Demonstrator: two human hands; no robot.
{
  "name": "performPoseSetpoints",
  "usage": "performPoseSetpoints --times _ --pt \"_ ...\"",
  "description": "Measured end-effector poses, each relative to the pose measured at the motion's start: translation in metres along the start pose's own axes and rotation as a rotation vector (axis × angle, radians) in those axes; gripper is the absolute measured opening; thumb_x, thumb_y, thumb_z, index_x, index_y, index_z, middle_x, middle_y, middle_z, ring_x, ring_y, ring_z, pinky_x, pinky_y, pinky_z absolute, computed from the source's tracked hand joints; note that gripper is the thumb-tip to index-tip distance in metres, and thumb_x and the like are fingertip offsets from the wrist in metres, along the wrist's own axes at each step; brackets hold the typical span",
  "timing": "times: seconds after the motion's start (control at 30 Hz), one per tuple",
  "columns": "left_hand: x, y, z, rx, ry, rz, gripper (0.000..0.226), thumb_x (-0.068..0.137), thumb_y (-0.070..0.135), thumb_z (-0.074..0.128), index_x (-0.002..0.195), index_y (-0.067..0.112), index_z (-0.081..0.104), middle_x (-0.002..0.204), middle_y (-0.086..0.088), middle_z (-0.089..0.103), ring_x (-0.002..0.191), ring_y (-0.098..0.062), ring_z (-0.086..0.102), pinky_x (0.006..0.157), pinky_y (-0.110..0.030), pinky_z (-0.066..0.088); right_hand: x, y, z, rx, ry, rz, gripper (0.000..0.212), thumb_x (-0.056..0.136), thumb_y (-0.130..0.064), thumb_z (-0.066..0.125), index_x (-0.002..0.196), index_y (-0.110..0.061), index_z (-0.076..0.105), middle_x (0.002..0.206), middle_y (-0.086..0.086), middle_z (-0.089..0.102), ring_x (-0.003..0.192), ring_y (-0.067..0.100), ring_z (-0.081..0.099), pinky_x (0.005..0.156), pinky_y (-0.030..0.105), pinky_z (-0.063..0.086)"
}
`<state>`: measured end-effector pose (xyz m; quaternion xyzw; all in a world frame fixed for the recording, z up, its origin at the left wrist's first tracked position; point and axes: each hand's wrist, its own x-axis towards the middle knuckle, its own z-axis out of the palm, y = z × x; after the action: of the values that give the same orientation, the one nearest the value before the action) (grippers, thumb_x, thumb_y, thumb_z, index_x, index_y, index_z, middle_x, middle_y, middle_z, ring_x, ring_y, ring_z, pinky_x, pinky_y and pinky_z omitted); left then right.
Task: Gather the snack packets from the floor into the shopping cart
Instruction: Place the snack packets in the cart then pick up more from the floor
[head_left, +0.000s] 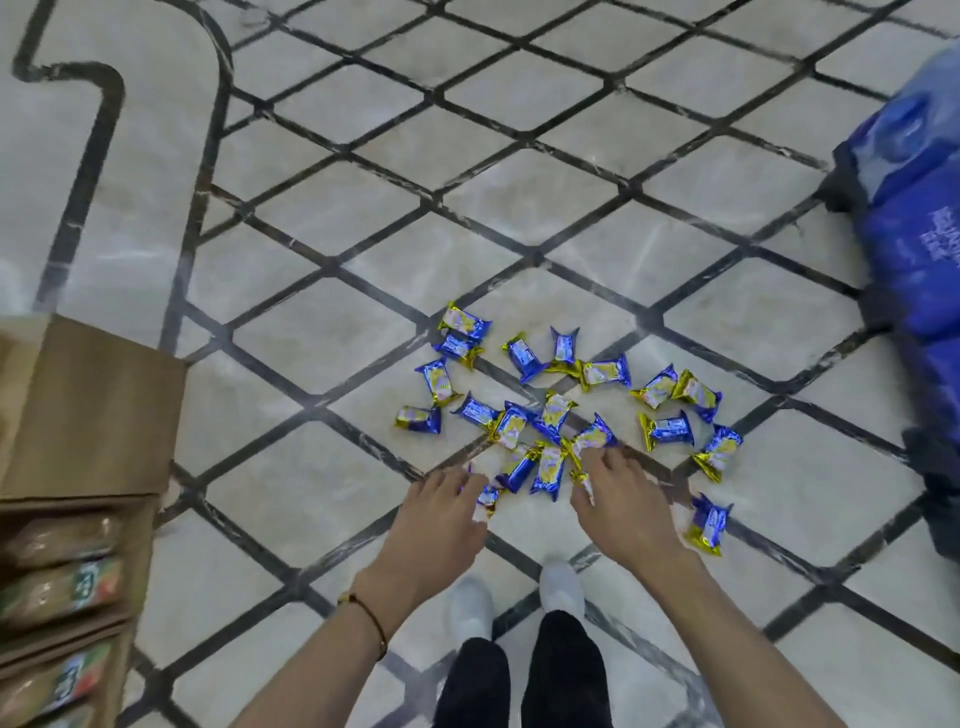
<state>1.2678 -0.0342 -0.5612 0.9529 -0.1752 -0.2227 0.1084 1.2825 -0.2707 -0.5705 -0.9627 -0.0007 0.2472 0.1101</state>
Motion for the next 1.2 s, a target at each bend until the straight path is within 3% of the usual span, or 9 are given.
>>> performPoseSetpoints --times 0.2,0.27,0.4,0.63,0.73,0.87,1.03,1.2 --pt "0.093 -0.046 0.161 0.020 -0.117 0.024 0.045 0.077 0.024 0.060 0.121 0.015 0.058 0.118 -0.008 0.059 0.107 -0.035 0.057 0.083 -0.045 0.048 0.080 0.028 0.150 -0.025 -0.060 0.073 0.051 0.092 -0.028 0.048 0.141 -0.016 0.039 0.133 0.012 0.050 0.112 0.036 0.051 0.078 0.042 0.047" --pt "0.120 -0.057 0.216 0.020 -0.198 -0.001 0.043 0.084 0.024 0.058 0.126 0.015 0.054 0.123 -0.008 0.055 0.113 -0.033 0.051 0.090 -0.043 0.041 0.100 0.038 0.204 -0.068 -0.090 0.060 0.053 0.093 -0.028 0.047 0.143 -0.017 0.035 0.130 0.013 0.049 0.115 0.035 0.049 0.081 0.044 0.047" --pt "0.163 -0.077 0.313 0.055 -0.239 -0.081 0.041 0.083 0.016 0.056 0.123 0.014 0.051 0.124 -0.007 0.051 0.114 -0.033 0.047 0.090 -0.041 0.035 0.137 0.065 0.304 0.006 -0.074 0.094 0.046 0.090 -0.025 0.055 0.133 -0.012 0.044 0.117 0.017 0.054 0.108 0.039 0.052 0.073 0.044 0.047" --pt "0.206 -0.127 0.446 0.240 -0.230 -0.053 0.066 0.077 0.006 0.064 0.138 0.013 0.040 0.138 -0.011 0.042 0.125 -0.033 0.042 0.104 -0.044 0.036 0.190 0.104 0.421 0.108 -0.057 0.152 0.054 0.097 -0.034 0.048 0.144 -0.018 0.028 0.124 0.015 0.052 0.114 0.035 0.050 0.074 0.042 0.046" --pt "0.219 -0.149 0.486 0.332 -0.204 -0.005 0.079 0.074 0.008 0.068 0.144 0.013 0.032 0.145 -0.014 0.038 0.133 -0.036 0.037 0.111 -0.048 0.028 0.219 0.110 0.455 0.218 -0.018 0.159 0.058 0.096 -0.034 0.050 0.147 -0.023 0.025 0.123 0.017 0.052 0.114 0.036 0.049 0.071 0.041 0.040" --pt "0.228 -0.173 0.525 0.421 -0.207 0.059 0.091 0.068 0.016 0.075 0.146 0.017 0.028 0.140 -0.012 0.042 0.130 -0.035 0.039 0.111 -0.054 0.024 0.255 0.112 0.485 0.247 0.072 0.213 0.066 0.098 -0.041 0.048 0.153 -0.025 0.017 0.124 0.022 0.051 0.106 0.041 0.054 0.071 0.039 0.035" --pt "0.233 -0.188 0.548 0.439 -0.153 0.089 0.074 0.066 0.012 0.075 0.133 0.015 0.043 0.126 -0.011 0.049 0.115 -0.035 0.049 0.111 -0.061 0.022 0.290 0.112 0.504 0.245 0.065 0.293 0.088 0.091 -0.055 0.053 0.154 -0.033 -0.003 0.137 0.028 0.040 0.114 0.046 0.051 0.080 0.048 0.047" --pt "0.238 -0.187 0.549 0.393 -0.163 0.028 0.065 0.067 0.022 0.077 0.125 0.016 0.049 0.120 -0.009 0.051 0.110 -0.032 0.051 0.113 -0.060 0.023 0.312 0.110 0.509 0.276 0.018 0.354 0.088 0.086 -0.053 0.063 0.150 -0.042 0.005 0.129 0.026 0.043 0.110 0.049 0.053 0.077 0.048 0.047"
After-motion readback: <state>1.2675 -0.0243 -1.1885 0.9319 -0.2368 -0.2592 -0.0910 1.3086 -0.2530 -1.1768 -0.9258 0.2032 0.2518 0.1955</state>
